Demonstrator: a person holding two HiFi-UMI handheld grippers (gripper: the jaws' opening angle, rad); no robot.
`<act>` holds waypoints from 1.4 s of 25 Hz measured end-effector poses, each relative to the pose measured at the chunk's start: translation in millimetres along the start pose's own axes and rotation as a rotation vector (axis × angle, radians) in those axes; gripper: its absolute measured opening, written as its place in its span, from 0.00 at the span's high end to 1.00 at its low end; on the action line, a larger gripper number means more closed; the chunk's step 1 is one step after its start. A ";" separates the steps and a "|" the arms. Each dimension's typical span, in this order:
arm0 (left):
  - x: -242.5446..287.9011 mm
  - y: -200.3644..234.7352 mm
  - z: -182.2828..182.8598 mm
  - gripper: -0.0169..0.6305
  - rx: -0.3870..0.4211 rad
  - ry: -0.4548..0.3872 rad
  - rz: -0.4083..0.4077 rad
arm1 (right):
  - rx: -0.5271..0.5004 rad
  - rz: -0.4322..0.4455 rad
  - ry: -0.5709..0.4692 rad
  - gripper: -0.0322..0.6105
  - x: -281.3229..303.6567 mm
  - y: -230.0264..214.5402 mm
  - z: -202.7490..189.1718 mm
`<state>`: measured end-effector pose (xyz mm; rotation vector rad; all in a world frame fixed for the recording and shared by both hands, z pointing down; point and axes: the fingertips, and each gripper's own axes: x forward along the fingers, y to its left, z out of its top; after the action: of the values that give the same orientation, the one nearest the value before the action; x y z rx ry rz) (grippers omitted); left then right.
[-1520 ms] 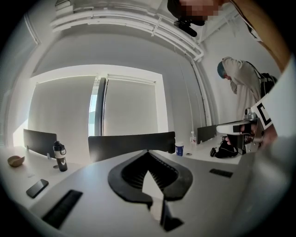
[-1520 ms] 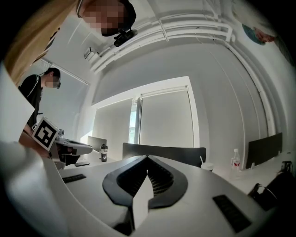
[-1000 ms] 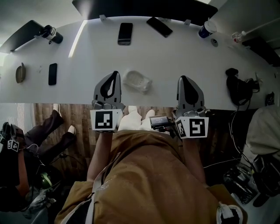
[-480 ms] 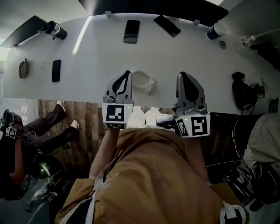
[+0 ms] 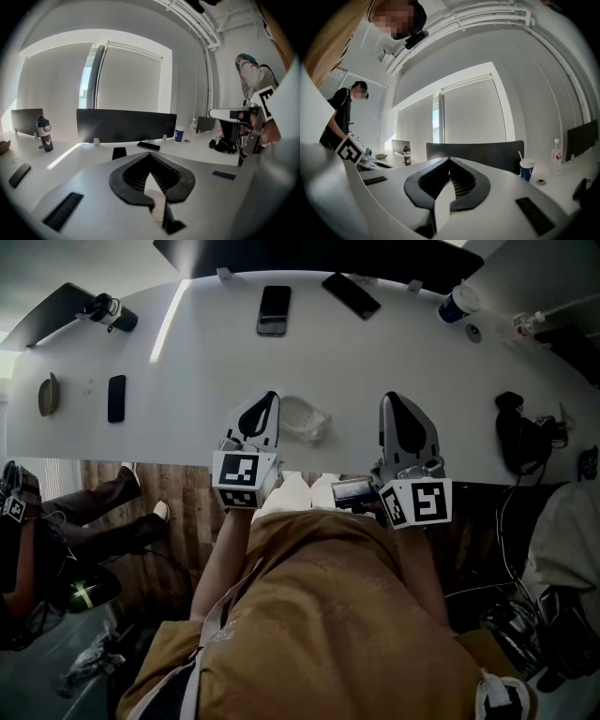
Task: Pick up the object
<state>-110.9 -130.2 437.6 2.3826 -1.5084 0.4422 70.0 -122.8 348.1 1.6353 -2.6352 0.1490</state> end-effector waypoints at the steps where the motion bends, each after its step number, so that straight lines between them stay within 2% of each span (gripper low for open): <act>1: 1.8 0.4 -4.5 0.97 -0.011 0.010 0.000 | -0.003 -0.002 0.006 0.94 -0.6 -3.6 -1.5; 9: 7.7 -3.4 -34.1 0.97 -0.100 0.072 -0.001 | 0.020 -0.034 0.043 0.94 -5.6 -28.7 -17.2; 14: 5.4 2.6 -47.4 0.97 -0.172 0.092 0.017 | 0.029 -0.020 0.054 0.94 0.2 -28.1 -22.2; 21: 1.1 1.2 -78.3 0.96 -0.277 0.146 -0.006 | 0.044 -0.001 0.071 0.94 2.1 -23.5 -31.5; 29: 0.4 -1.5 -102.8 0.76 -0.394 0.187 -0.028 | 0.048 -0.004 0.082 0.94 1.6 -28.5 -37.6; 35: 0.1 -5.6 -123.6 0.70 -0.482 0.244 -0.036 | 0.052 0.004 0.077 0.94 0.3 -28.4 -39.1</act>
<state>-118.6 -78.9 550.0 1.9042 -1.2859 0.3045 94.5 -131.7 388.7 1.6057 -2.5992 0.2771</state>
